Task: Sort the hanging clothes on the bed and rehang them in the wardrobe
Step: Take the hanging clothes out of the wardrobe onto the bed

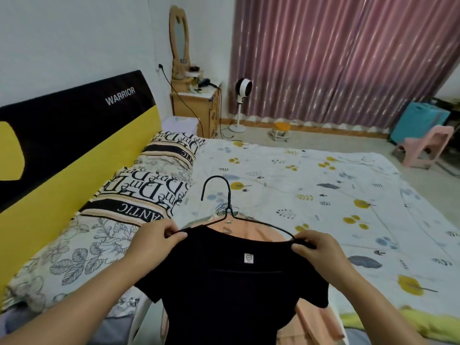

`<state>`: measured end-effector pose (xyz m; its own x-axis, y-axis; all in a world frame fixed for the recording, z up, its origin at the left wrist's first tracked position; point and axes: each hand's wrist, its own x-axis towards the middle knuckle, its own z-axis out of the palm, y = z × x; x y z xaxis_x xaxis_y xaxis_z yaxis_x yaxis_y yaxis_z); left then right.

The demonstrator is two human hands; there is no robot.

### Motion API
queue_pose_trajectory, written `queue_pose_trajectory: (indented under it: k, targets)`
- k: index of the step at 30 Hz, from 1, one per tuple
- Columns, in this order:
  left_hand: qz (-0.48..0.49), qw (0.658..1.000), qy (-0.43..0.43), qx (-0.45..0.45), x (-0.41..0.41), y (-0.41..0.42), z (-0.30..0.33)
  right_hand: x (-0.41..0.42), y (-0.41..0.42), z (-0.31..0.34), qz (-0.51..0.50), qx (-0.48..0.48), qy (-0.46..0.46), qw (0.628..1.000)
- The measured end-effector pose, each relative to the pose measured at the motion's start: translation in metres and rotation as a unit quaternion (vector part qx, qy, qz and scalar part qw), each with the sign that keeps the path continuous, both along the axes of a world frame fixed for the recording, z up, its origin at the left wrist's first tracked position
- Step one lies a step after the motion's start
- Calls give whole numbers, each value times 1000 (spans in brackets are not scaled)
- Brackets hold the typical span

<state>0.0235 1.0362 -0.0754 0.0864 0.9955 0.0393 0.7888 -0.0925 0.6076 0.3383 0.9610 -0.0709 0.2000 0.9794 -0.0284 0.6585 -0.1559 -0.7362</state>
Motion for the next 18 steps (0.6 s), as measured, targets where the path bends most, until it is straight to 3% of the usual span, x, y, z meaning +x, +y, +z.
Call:
queue_pose_trajectory:
  k: [18]
  targets:
    - [42,999,35,-3,68,196,-130,53,219,-125,-4,-81,-34,996]
